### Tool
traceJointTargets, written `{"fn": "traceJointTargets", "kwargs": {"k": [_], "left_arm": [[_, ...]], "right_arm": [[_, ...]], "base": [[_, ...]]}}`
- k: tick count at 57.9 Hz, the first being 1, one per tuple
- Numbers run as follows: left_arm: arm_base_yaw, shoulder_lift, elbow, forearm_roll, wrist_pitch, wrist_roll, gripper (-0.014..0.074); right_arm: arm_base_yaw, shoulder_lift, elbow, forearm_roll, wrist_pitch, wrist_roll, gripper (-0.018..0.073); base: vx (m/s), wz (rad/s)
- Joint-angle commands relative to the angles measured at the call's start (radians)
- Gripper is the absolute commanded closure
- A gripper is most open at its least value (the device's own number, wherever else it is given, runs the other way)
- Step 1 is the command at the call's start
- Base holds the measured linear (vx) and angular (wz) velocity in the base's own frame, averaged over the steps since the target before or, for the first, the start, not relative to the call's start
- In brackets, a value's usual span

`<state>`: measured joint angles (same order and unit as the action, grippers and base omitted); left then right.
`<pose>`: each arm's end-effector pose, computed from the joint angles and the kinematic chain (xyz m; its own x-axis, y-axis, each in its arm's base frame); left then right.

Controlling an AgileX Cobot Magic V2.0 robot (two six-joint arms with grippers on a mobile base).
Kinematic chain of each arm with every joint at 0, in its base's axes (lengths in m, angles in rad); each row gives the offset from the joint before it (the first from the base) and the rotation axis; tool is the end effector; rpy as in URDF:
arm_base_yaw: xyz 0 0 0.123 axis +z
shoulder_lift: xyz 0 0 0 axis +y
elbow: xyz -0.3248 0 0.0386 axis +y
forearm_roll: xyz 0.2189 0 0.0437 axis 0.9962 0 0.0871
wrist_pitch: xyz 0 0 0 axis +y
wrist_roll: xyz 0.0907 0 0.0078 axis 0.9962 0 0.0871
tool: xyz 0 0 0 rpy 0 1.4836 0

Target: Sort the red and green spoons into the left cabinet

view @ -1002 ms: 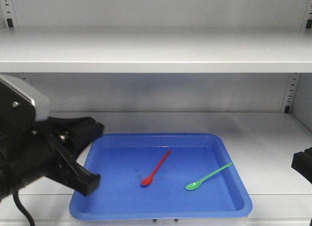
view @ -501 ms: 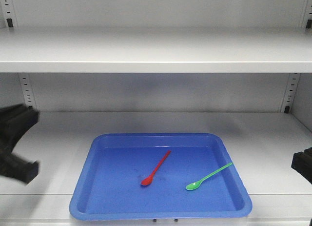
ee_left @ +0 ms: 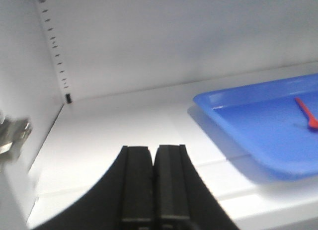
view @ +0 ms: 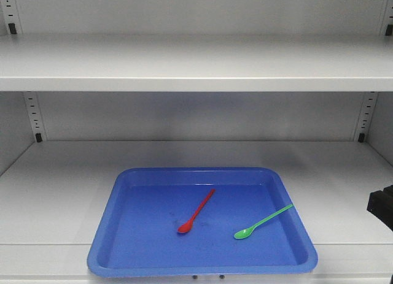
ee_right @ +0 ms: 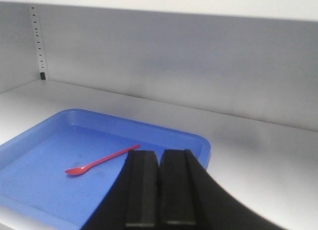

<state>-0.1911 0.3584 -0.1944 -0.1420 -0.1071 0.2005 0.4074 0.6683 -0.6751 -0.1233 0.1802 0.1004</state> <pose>0.0233 -0.0031 0.2830 0.0390 0.0528 -0.9978 0.1731 0.9832 0.0588 0.0727 0.0292 0.3919 -0.0699 -0.0530 -0.9961 -0.3775 0.9257 -0.0227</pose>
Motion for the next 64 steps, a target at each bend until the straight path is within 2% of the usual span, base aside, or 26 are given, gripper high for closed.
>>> {"fn": "traceJointTargets", "kwargs": {"k": [1, 19, 41, 64], "left_arm": [[0.019, -0.104, 0.051, -0.007, -0.063, -0.023, 0.0596], [0.032, -0.395, 0.22, -0.008, -0.036, -0.052, 0.0596], [0.032, -0.386, 0.218, -0.008, 0.093, -0.049, 0.0596], [0.032, -0.386, 0.218, -0.008, 0.101, -0.052, 0.0596]], "right_arm": [[0.003, -0.003, -0.029, -0.003, -0.084, -0.003, 0.0565], [0.003, -0.003, -0.029, -0.003, -0.084, -0.003, 0.0565], [0.003, -0.003, -0.029, -0.003, -0.083, -0.003, 0.0565], [0.003, -0.003, -0.029, -0.003, -0.082, -0.003, 0.0565]], "base": [[0.0, 0.0], [0.0, 0.0], [0.0, 0.0], [0.0, 0.0]]}}
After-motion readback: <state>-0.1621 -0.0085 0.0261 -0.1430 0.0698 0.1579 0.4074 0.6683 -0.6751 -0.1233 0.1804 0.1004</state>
